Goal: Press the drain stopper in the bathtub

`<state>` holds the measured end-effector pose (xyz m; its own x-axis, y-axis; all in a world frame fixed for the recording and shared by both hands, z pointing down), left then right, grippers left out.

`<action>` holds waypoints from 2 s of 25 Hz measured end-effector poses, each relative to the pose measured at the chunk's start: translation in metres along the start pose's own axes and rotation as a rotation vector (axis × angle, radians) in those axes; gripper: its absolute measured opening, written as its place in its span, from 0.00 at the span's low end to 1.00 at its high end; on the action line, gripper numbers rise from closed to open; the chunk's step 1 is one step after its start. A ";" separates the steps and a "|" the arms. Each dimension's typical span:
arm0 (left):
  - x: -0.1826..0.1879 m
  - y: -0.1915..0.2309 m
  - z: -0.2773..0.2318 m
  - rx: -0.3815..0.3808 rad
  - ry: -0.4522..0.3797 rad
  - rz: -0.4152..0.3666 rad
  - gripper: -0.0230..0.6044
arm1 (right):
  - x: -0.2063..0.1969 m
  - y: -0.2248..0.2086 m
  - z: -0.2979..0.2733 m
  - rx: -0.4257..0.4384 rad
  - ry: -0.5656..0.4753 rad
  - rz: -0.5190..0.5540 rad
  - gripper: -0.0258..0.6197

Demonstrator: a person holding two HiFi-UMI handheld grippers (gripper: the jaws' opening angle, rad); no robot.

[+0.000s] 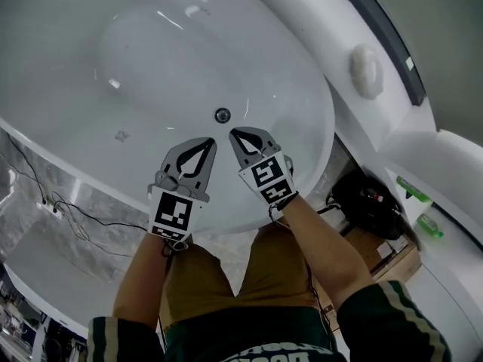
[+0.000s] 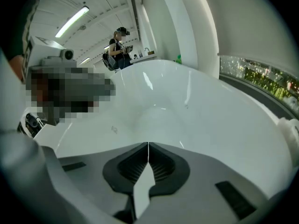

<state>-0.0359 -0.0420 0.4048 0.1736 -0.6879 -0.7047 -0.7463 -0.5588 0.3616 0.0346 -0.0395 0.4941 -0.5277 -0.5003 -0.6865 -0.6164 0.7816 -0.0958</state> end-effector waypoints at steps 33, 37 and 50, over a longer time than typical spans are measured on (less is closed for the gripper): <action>0.236 -0.130 0.193 -0.013 -0.276 -0.242 0.05 | 0.282 0.036 0.304 -0.192 -0.488 0.230 0.06; 0.258 -0.144 0.210 -0.007 -0.326 -0.287 0.05 | 0.307 0.045 0.338 -0.215 -0.588 0.215 0.06; 0.314 -0.163 0.246 -0.021 -0.491 -0.302 0.05 | 0.347 0.043 0.386 -0.214 -0.728 0.218 0.06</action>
<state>-0.0178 -0.0528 -0.0256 0.0547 -0.2039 -0.9775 -0.6960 -0.7097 0.1091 0.0505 -0.0356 -0.0266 -0.1799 0.0836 -0.9801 -0.6812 0.7082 0.1855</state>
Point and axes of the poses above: the fingertips, and each gripper's own axes: z backward along the fingers, y to its left, x out of its top, the point moved 3 cm from there along z, backward along the fingers, and after that the axes turned 13 degrees about z, right-handed, at the moved point
